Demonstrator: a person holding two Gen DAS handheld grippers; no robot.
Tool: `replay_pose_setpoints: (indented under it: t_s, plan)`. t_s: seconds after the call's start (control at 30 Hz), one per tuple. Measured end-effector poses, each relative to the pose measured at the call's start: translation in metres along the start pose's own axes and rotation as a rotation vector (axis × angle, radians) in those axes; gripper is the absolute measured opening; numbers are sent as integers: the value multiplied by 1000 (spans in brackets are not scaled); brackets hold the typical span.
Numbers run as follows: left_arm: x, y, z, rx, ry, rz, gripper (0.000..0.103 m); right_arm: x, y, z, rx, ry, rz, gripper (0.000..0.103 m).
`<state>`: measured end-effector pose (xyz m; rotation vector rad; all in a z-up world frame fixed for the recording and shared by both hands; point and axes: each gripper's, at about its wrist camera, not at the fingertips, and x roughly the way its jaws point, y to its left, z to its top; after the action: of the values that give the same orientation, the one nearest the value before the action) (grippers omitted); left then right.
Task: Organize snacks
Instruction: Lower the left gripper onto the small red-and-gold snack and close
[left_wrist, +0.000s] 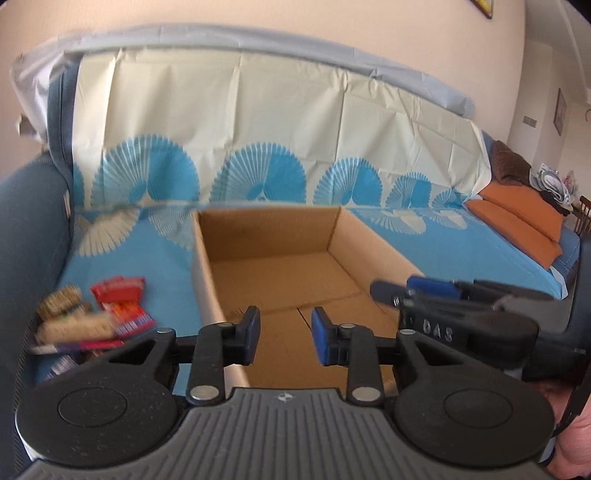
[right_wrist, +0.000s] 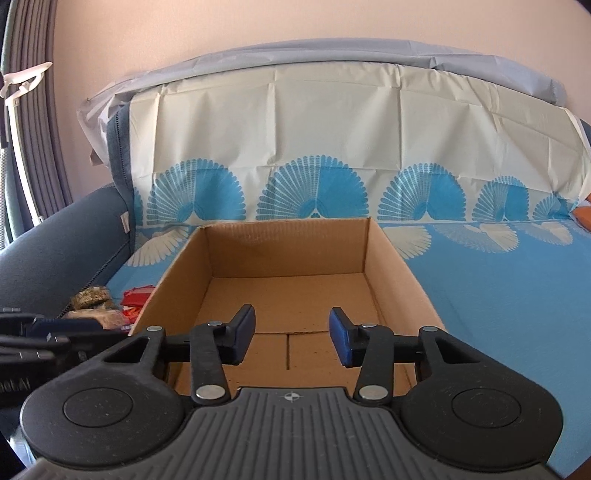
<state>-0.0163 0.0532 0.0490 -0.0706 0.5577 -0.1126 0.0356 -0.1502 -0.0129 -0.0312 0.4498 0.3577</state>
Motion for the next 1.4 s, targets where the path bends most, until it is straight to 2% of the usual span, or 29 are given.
replay_pose_setpoints:
  t_s: [0.13, 0.2, 0.27, 0.33, 0.4, 0.5, 0.63, 0.77, 0.87, 1.13, 1.23, 1.4]
  plan:
    - [-22, 48, 15, 53, -37, 34, 34, -3, 23, 3, -5, -26, 62, 45]
    - [-28, 82, 13, 19, -27, 50, 34, -4, 34, 5, -5, -38, 97, 45]
    - [-28, 123, -2, -100, 23, 41, 34, -5, 46, 6, -8, -46, 130, 45]
    - [-24, 158, -21, -269, 100, 64, 31, -4, 58, 6, -13, -47, 164, 45]
    - [-28, 174, -32, -331, 87, 87, 31, -2, 73, 6, -21, -46, 196, 45]
    - [-18, 172, -46, -273, 140, 129, 31, 4, 96, 2, -41, -31, 240, 45]
    - [2, 172, -56, -257, 226, 104, 31, 13, 125, -4, -79, -9, 288, 45]
    - [28, 176, -66, -282, 372, 62, 31, 23, 146, -9, -113, 20, 305, 45]
    - [48, 174, -73, -249, 476, 58, 33, 28, 153, -12, -128, 40, 295, 45]
    - [81, 166, -91, -176, 652, 113, 32, 46, 157, -12, -86, 81, 271, 46]
    - [82, 169, -93, -166, 663, 145, 19, 53, 164, -15, -107, 94, 269, 47]
    - [64, 195, -91, -295, 594, 241, 18, 63, 182, -18, -197, 90, 275, 55]
